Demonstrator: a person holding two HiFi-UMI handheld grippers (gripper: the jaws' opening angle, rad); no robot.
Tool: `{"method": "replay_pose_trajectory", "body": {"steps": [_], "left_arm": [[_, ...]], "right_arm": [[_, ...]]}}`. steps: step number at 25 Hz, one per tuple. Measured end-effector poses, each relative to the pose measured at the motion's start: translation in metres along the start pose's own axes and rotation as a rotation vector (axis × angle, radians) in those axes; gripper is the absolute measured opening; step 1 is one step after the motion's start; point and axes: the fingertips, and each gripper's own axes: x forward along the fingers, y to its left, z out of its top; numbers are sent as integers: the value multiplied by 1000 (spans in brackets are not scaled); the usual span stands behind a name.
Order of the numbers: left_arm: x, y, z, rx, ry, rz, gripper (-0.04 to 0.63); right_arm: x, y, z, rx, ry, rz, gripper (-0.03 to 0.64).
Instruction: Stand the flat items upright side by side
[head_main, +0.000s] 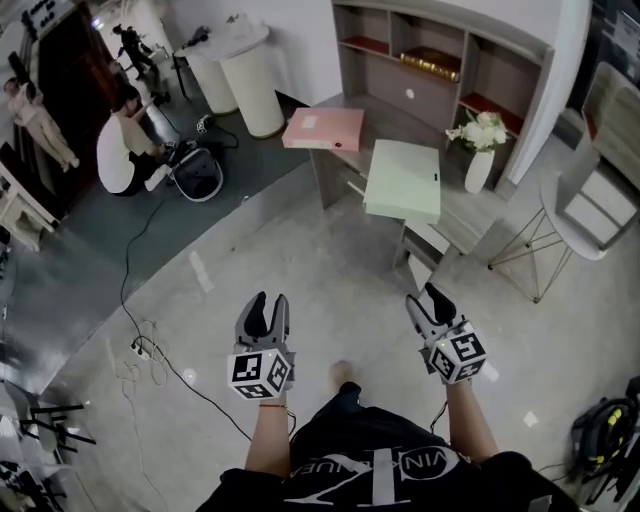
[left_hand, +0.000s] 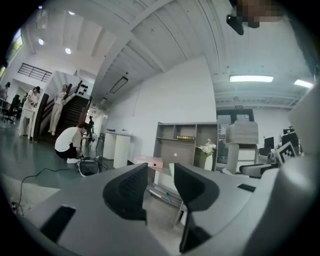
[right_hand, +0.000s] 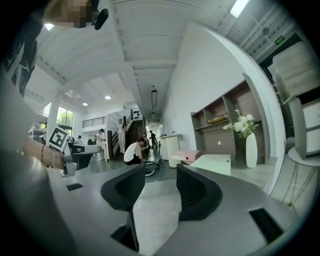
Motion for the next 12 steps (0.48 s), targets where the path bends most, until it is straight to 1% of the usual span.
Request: {"method": "replay_pose_trajectory", "body": {"steps": [3, 7, 12], "left_arm": [[28, 34, 6, -17, -4, 17, 150], [64, 69, 4, -37, 2, 34, 150], [107, 108, 5, -39, 4, 40, 150]], "right_arm": [[43, -1, 3, -7, 17, 7, 206], [94, -9, 10, -27, 28, 12, 206], [154, -26, 18, -17, 15, -2, 206]]}}
